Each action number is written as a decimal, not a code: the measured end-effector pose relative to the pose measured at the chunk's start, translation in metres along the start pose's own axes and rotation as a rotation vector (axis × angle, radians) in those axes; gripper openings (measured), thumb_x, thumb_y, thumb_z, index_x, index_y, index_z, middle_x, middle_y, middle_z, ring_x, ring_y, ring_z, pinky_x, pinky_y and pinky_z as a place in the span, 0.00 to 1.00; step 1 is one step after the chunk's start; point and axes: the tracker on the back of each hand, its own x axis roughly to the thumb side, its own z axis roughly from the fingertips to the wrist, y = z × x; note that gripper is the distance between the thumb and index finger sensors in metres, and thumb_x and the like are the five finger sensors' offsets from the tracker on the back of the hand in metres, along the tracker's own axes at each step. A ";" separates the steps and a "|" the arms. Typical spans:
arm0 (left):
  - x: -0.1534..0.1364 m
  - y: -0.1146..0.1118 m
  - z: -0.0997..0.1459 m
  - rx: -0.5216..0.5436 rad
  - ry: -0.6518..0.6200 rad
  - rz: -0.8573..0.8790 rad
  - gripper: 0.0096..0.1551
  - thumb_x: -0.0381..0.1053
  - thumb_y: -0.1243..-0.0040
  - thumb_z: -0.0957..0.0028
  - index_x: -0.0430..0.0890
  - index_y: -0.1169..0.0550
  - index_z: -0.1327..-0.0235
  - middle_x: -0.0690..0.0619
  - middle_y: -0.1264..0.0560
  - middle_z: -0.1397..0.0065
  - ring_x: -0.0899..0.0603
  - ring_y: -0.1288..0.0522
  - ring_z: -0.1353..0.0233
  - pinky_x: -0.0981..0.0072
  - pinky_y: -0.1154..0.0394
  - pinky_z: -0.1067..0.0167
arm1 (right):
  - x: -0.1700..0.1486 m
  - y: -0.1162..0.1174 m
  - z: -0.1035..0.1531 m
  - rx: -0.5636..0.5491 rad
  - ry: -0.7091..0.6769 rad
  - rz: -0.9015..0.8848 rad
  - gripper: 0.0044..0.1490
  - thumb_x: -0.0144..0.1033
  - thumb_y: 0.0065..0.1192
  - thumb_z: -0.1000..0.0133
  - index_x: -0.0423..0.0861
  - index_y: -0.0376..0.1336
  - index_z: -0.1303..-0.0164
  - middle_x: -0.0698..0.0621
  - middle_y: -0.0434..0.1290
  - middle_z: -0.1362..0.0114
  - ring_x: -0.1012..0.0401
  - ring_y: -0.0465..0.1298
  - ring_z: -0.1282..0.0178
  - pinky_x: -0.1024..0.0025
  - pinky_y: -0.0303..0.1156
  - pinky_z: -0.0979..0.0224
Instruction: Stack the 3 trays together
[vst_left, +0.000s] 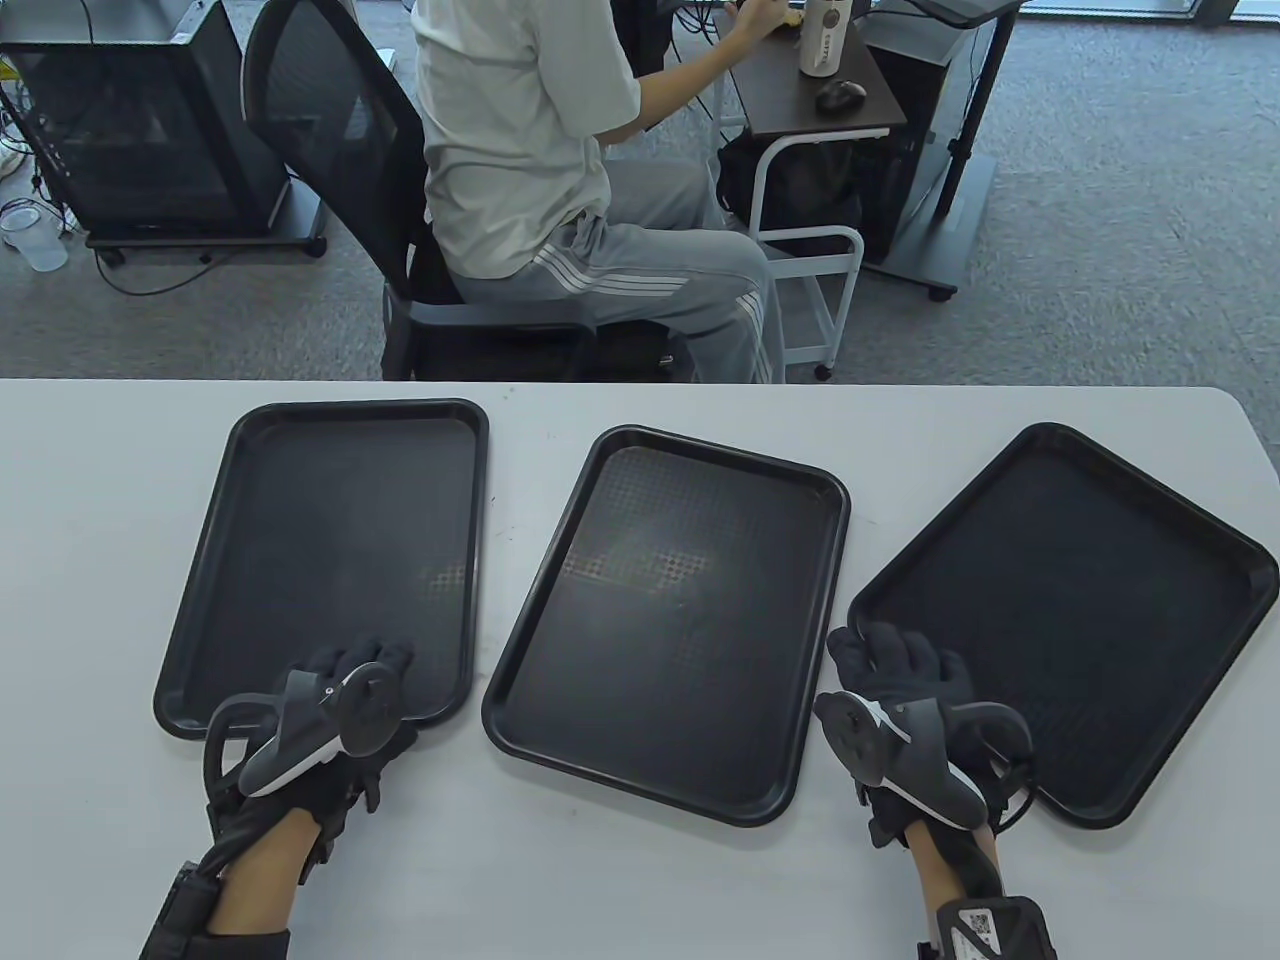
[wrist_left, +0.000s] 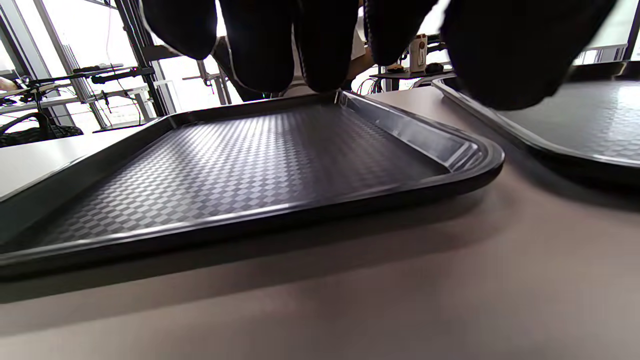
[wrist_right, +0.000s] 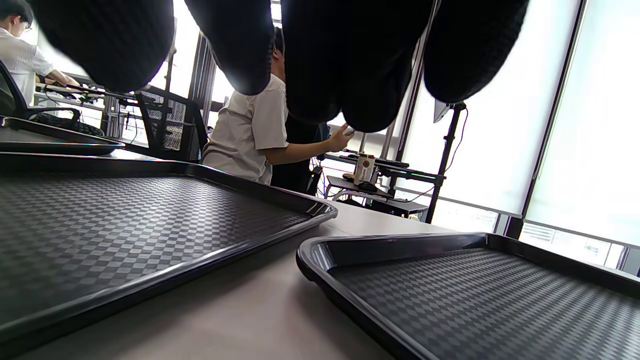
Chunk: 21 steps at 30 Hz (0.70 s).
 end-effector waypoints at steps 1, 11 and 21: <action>-0.001 -0.002 -0.002 -0.014 0.008 -0.007 0.49 0.64 0.30 0.60 0.59 0.33 0.20 0.52 0.32 0.14 0.36 0.32 0.15 0.39 0.37 0.23 | 0.000 0.000 0.000 0.002 -0.001 0.001 0.40 0.63 0.61 0.53 0.60 0.60 0.29 0.47 0.71 0.22 0.47 0.75 0.26 0.42 0.70 0.30; -0.001 -0.023 -0.015 -0.088 0.044 -0.118 0.39 0.57 0.24 0.61 0.60 0.22 0.31 0.55 0.22 0.25 0.41 0.21 0.25 0.43 0.30 0.26 | -0.001 0.000 0.000 0.010 -0.004 0.001 0.40 0.63 0.61 0.53 0.60 0.60 0.29 0.46 0.71 0.22 0.47 0.75 0.26 0.42 0.70 0.30; 0.004 -0.023 -0.019 -0.002 -0.005 -0.218 0.28 0.53 0.22 0.60 0.62 0.16 0.43 0.60 0.16 0.34 0.44 0.13 0.36 0.46 0.22 0.33 | 0.000 0.000 0.000 0.020 -0.006 0.001 0.40 0.63 0.61 0.53 0.60 0.60 0.29 0.47 0.72 0.22 0.47 0.75 0.27 0.42 0.70 0.30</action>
